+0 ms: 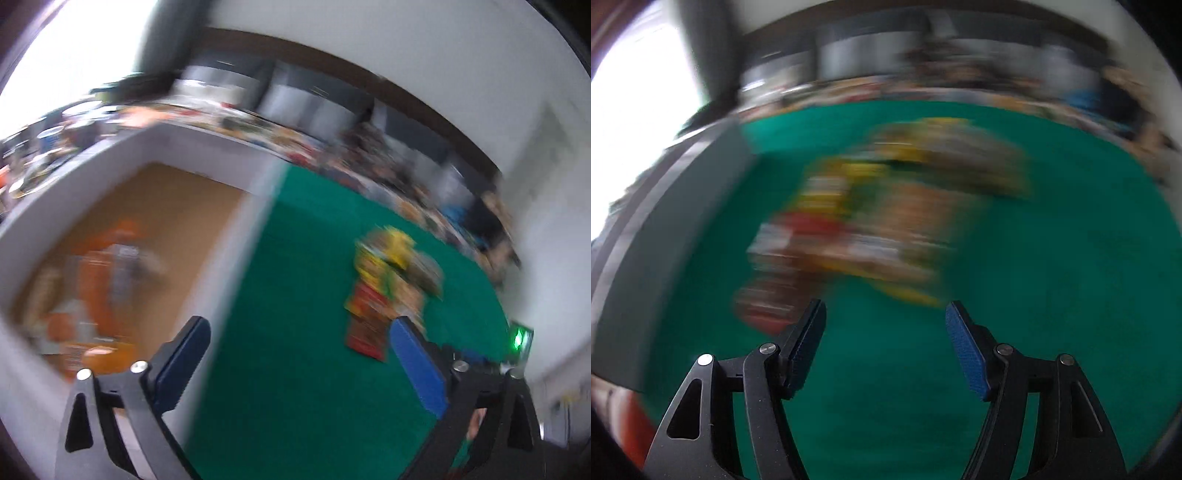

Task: Organize snacks
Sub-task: 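Return both tools to the remaining snacks on the bed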

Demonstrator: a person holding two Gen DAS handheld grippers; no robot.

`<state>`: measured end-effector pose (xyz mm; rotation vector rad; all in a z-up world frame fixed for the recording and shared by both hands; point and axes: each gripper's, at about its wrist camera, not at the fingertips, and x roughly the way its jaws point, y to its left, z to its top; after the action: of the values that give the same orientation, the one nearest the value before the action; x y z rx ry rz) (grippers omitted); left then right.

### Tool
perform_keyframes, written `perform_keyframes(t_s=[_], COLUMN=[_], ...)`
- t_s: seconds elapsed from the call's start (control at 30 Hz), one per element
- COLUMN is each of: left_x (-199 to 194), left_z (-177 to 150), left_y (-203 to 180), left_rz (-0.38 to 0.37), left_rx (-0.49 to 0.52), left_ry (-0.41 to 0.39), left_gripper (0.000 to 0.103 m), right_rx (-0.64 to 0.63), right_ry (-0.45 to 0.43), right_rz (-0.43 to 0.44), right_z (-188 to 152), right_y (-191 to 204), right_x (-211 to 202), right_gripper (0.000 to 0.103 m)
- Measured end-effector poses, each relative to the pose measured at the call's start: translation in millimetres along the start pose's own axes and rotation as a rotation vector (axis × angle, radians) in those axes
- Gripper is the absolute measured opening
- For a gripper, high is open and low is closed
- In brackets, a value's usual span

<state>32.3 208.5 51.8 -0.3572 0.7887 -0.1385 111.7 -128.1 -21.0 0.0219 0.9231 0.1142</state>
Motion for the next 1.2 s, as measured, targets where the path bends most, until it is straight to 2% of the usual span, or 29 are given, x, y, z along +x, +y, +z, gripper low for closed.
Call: perform_keyframes(t_s=[0.1,0.17,0.27,0.37,0.5,0.6,0.83,1.2], left_x=[47.6,91.5,136.5,164.4,178.5,179.2,179.0,179.1], left_z=[-17.1,-34.0,-47.9,-55.1,-54.5,-56.1,-54.0,-55.0], left_y=[-41.4,-60.9,-68.6,-66.3,-60.3,-53.8,-53.3,-54.8], left_rz=[-0.001,0.051,0.134,0.182,0.232,0.228,0.216,0.224], left_rx=[0.098,0.162,0.202,0.199,0.219,0.204,0.207,0.217], left_ry=[0.089,0.134,0.171,0.174,0.156,0.132,0.132,0.137], left_gripper=[0.100,0.100,0.099,0.098,0.099,0.099,0.102,0.102], right_rx=[0.060,0.119,0.194,0.230,0.237,0.225,0.224,0.223], right_ry=[-0.017,-0.013,-0.014,-0.004,-0.021,-0.014,-0.013,-0.013], right_rz=[-0.169,-0.255,-0.295,-0.296,-0.274,-0.262,-0.264,-0.264], right_z=[-14.4,-23.1,-27.7,-30.5,-30.5,-30.0,-33.4,-33.5], right_y=[-72.0,-122.2,-165.4,-189.4,-190.4,-186.5,-184.2,-184.7], right_x=[-3.1,-4.1,-5.4,-1.3,-4.8,-1.4,-2.0,-1.6], right_gripper=[0.071,0.071,0.071,0.071,0.078,0.083,0.084,0.084])
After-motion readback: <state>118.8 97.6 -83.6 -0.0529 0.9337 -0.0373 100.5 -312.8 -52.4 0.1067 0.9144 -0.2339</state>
